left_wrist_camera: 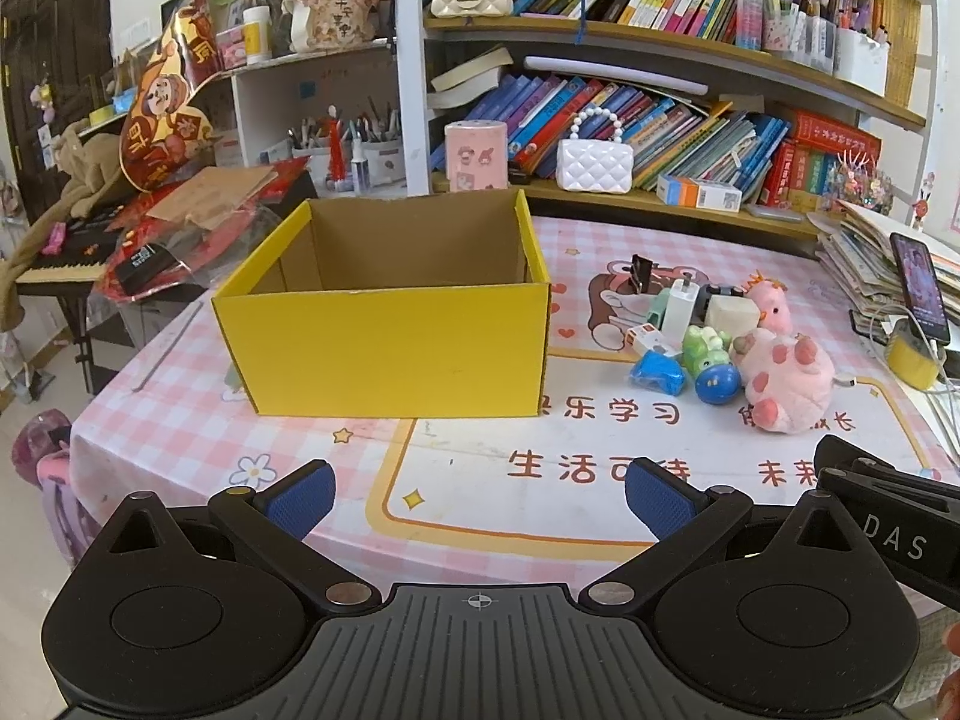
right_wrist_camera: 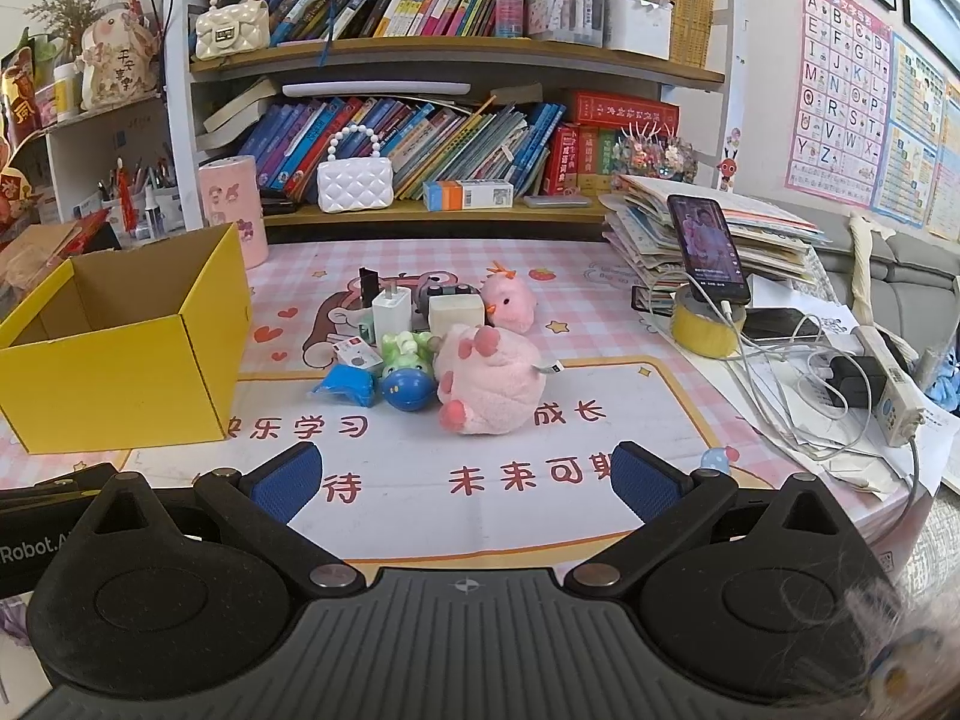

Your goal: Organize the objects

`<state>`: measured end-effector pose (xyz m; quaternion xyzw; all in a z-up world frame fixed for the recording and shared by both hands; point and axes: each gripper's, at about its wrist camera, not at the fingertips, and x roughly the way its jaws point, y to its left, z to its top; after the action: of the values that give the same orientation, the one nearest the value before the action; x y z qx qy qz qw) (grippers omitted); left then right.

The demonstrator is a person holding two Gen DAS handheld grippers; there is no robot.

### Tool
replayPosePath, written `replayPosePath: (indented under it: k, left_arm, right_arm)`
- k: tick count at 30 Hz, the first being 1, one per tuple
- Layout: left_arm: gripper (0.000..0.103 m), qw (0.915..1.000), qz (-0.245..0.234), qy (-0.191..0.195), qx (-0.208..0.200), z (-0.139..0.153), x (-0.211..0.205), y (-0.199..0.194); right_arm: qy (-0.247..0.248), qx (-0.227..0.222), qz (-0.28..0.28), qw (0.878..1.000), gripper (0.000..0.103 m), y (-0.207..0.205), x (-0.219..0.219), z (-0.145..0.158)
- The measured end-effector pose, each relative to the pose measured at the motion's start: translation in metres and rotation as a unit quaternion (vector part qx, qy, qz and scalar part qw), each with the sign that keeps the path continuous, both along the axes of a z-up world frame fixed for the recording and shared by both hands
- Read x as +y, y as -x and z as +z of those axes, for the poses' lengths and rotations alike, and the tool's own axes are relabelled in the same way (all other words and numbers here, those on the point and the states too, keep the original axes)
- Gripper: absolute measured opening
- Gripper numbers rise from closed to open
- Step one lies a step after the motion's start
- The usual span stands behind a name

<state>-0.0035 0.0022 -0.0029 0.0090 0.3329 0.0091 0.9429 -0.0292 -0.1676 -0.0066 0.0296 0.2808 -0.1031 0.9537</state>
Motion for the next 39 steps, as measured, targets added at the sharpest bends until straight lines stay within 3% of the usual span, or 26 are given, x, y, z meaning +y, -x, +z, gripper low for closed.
replayPosePath:
  k: [12,25,30,39]
  left_arm:
    - [0.103,1.0000,0.000,-0.001,0.004,-0.003,0.002,-0.005]
    - [0.103,0.9998,0.014,0.000,0.017,-0.006,-0.008,-0.025]
    - [0.103,0.9990,0.022,0.027,0.028,-0.008,-0.016,-0.038]
    - [0.103,0.9967,0.061,0.014,0.053,-0.015,-0.050,-0.064]
  right_arm:
    - [0.004,0.005,0.000,1.000,0.103,-0.001,0.002,-0.002]
    - [0.010,0.028,0.019,0.999,0.103,-0.031,-0.006,-0.003]
    - [0.008,0.036,0.031,0.999,0.103,-0.048,-0.019,-0.005]
    - [-0.001,0.059,0.052,0.997,0.103,-0.088,-0.056,-0.012]
